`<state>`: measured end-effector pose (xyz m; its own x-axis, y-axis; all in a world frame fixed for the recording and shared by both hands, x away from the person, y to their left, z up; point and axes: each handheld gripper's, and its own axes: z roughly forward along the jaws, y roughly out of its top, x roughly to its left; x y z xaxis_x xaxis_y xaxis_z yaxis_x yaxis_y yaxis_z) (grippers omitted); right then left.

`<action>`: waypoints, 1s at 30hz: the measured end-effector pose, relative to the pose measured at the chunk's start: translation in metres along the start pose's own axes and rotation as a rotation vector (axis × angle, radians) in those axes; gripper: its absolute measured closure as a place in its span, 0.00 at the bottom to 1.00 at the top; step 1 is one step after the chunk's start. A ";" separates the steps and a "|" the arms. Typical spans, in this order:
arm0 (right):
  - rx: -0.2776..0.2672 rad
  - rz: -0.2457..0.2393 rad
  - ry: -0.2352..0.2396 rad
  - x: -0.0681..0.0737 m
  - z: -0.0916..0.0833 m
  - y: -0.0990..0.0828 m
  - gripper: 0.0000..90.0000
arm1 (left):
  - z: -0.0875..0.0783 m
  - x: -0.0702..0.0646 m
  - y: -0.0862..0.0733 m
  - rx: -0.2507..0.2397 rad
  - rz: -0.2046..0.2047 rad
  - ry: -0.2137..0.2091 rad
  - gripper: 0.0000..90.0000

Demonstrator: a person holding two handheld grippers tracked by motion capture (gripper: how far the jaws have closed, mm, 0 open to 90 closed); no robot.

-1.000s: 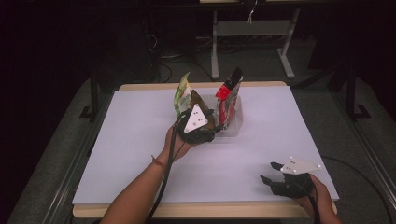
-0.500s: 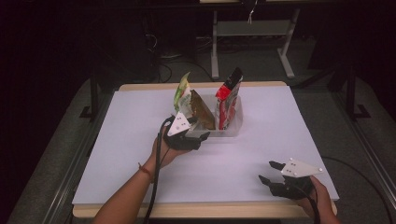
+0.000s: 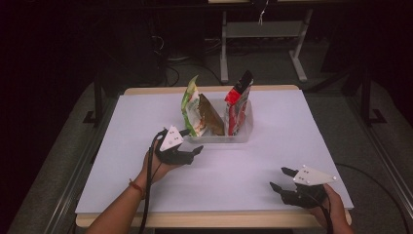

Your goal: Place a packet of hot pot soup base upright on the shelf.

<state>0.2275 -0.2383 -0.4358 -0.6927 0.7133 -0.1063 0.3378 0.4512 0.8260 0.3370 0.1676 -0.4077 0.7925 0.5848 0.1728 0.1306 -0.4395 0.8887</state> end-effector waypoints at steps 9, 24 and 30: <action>-0.013 -0.006 0.006 0.001 0.000 0.000 0.40 | -0.022 -0.001 -0.019 0.031 -0.012 0.028 0.29; -0.023 -0.016 -0.001 0.000 0.000 0.001 0.41 | -0.060 0.002 -0.045 0.047 -0.018 0.063 0.22; -0.030 -0.011 -0.006 -0.001 0.000 0.001 0.41 | -0.075 0.007 -0.054 0.041 -0.024 0.089 0.21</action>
<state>0.2293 -0.2385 -0.4347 -0.6923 0.7118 -0.1183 0.3110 0.4423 0.8412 0.2912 0.2461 -0.4225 0.7331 0.6529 0.1903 0.1744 -0.4509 0.8754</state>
